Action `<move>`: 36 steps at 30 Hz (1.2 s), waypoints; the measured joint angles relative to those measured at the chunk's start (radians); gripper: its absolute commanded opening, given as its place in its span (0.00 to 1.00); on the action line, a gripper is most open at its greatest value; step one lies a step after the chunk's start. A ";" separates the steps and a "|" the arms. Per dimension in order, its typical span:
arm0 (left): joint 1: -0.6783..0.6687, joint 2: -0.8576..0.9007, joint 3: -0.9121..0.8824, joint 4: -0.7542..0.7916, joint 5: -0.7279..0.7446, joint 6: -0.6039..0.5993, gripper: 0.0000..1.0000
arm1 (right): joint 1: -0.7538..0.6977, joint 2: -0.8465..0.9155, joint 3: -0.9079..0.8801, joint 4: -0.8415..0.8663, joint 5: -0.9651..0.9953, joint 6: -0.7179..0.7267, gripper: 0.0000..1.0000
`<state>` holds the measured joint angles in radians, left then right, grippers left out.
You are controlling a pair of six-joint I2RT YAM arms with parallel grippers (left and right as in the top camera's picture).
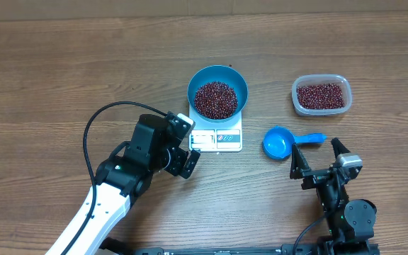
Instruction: Scoop item into bowl and weigh 150g on scale
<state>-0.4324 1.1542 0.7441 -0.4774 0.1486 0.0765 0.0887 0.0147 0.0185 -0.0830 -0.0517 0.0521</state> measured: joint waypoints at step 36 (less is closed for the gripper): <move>0.000 -0.016 0.000 -0.005 0.000 0.000 1.00 | 0.000 0.000 0.000 0.000 0.000 0.000 1.00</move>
<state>-0.4324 1.1385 0.7441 -0.4820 0.1486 0.0765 0.0887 0.0147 0.0185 -0.0830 -0.0517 0.0525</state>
